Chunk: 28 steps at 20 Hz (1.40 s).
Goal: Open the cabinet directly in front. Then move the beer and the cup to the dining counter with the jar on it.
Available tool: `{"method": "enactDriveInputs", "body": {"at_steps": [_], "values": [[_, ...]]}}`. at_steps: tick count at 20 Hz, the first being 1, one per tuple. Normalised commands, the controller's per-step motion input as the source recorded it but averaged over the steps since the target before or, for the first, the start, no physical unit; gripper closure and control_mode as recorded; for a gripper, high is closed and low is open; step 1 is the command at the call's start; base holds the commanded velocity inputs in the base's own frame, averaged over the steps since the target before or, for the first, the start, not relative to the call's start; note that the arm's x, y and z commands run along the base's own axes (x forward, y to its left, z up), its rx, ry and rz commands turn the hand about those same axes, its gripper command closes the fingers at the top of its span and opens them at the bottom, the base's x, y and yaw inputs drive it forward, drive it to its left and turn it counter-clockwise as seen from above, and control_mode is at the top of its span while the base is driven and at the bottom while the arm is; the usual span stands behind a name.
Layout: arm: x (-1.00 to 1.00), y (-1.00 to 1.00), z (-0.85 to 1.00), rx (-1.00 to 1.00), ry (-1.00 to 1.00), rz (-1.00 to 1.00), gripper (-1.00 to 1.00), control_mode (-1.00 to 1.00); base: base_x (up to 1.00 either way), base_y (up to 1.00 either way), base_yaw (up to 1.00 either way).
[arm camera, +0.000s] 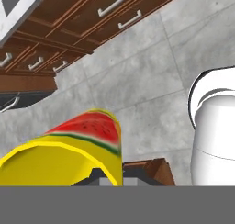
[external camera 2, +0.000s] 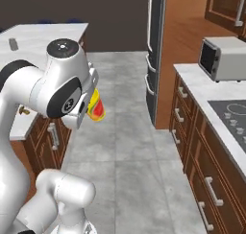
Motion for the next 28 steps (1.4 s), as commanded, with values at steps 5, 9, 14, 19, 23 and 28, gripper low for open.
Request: {"method": "enactDriveInputs", "body": {"at_steps": [5, 9, 14, 19, 23, 28], "values": [[0.0, 0.0, 0.0, 0.0, 0.0, 0.0, 1.0, 1.0, 0.0, 0.56, 0.13], [0.0, 0.0, 0.0, 0.0, 0.0, 0.0, 1.0, 1.0, 0.0, 0.54, 0.14], [0.0, 0.0, 0.0, 0.0, 0.0, 0.0, 1.0, 1.0, 0.0, 0.53, 0.16], [0.0, 0.0, 0.0, 0.0, 0.0, 0.0, 1.0, 1.0, 0.07, 0.46, 0.18], [0.0, 0.0, 0.0, 0.0, 0.0, 0.0, 1.0, 1.0, 0.23, 0.4, 0.2], [0.0, 0.0, 0.0, 0.0, 0.0, 0.0, 1.0, 1.0, 0.36, 0.32, 0.2]]}}
